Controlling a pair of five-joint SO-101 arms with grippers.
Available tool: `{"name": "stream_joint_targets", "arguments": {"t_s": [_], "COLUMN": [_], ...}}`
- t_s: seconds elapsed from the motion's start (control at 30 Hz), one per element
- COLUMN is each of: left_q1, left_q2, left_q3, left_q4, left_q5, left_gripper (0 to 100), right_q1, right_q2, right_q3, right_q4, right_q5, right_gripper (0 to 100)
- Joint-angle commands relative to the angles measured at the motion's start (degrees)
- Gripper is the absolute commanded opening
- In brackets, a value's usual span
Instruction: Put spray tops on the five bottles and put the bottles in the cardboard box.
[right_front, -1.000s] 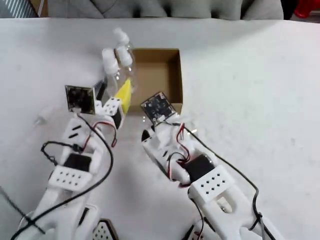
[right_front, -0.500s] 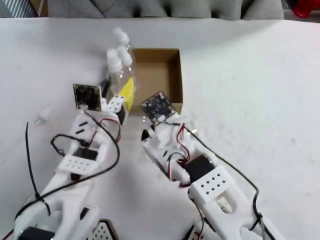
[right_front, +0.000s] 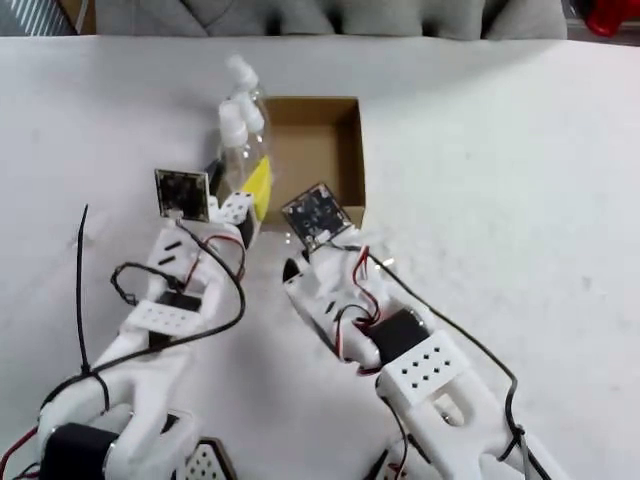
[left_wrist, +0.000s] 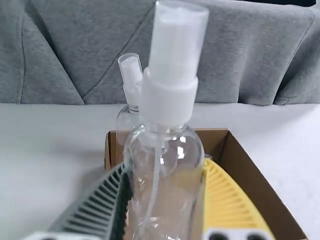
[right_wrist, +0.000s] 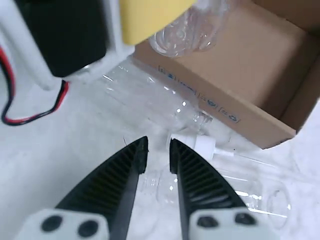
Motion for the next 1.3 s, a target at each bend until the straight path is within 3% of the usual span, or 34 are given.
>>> {"name": "stream_joint_targets", "arguments": {"t_s": [0.0,1.27], "left_q1": [-0.4,-1.7], "left_q2": [1.4,13.1], "left_q3": [-4.5,-12.3], "left_q4": [-2.1,-2.1], "left_q5": [-0.6,-0.4], "left_gripper": [2,2], "right_q1": [0.5,0.5], "right_q2": [-1.0,-1.0], "right_q3": [-3.1,-3.1], "right_q4": [-1.0,-1.0], "right_q5": [0.6,0.6], "right_gripper": [5.1,5.1]}}
